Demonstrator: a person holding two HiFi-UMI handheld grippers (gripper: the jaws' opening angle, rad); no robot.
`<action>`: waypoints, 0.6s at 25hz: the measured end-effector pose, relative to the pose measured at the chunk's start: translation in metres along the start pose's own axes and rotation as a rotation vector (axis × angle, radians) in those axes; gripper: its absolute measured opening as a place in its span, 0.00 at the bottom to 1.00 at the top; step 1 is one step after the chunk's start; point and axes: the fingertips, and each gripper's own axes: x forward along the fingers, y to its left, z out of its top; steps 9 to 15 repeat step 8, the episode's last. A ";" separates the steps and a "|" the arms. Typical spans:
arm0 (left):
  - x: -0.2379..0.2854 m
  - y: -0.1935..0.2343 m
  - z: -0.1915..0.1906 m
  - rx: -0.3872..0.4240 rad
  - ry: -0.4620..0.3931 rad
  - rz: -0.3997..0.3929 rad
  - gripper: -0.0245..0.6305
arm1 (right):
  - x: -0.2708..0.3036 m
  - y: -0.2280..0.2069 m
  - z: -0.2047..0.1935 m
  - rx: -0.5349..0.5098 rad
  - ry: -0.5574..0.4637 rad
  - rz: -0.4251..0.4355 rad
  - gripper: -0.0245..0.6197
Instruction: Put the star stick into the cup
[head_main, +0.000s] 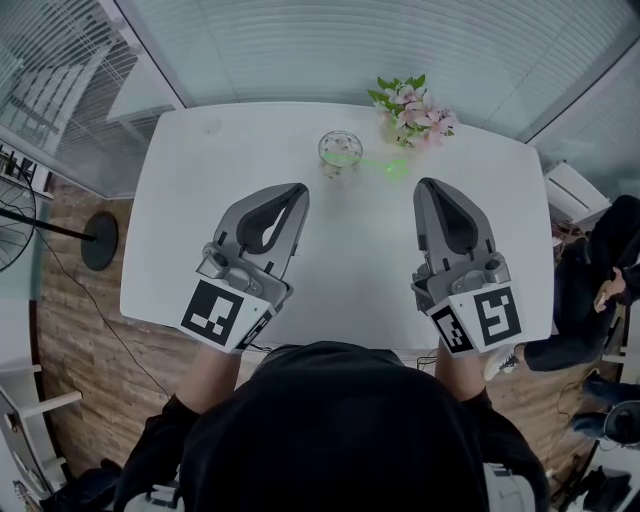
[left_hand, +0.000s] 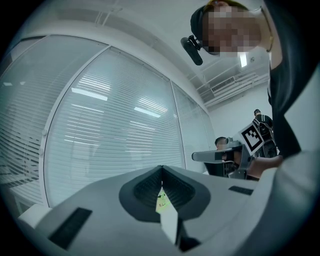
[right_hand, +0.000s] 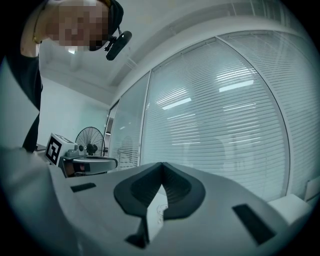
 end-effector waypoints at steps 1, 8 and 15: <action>0.000 0.000 0.001 0.000 -0.001 -0.002 0.06 | 0.000 0.000 0.000 0.000 0.001 0.000 0.05; -0.002 0.003 -0.005 -0.001 0.005 0.001 0.06 | 0.002 0.003 -0.002 -0.004 -0.001 0.009 0.05; -0.002 0.003 -0.005 -0.001 0.005 0.001 0.06 | 0.002 0.003 -0.002 -0.004 -0.001 0.009 0.05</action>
